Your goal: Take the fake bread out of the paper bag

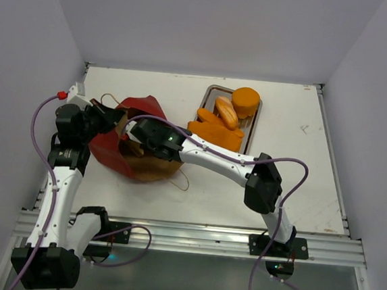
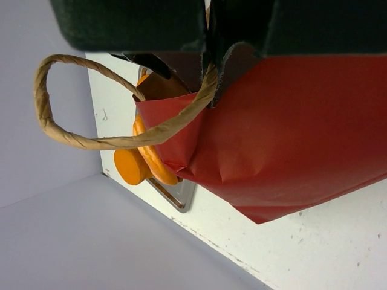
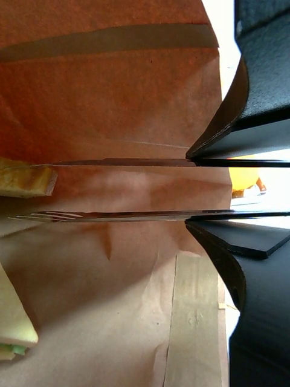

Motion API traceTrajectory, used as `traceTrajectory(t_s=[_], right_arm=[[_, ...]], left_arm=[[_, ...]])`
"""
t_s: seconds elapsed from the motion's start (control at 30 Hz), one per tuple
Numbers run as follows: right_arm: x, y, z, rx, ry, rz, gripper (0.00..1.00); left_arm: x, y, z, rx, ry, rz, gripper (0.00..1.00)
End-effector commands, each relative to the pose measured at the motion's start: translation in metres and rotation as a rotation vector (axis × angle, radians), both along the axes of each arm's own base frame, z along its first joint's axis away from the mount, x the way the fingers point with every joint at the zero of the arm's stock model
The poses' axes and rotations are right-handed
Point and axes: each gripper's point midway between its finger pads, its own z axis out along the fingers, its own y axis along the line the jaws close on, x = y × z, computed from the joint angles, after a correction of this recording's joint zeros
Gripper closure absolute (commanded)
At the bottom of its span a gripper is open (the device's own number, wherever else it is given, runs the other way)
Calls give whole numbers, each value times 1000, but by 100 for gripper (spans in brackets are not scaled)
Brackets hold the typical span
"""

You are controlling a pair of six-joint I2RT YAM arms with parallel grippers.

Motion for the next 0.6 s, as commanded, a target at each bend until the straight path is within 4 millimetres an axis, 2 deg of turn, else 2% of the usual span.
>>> traceTrajectory(t_s=[0.0,0.27,0.57], right_arm=[[7,5,23,48,-56,-38,54],[5,2,34,72,-64,-41,54],[12,4,15,58,-47,-68,52]], left_arm=[[1,1,9,13,-50,6,100],[1,1,8,11,-46,12,100],[-1,0,15,5,-60,6,100]])
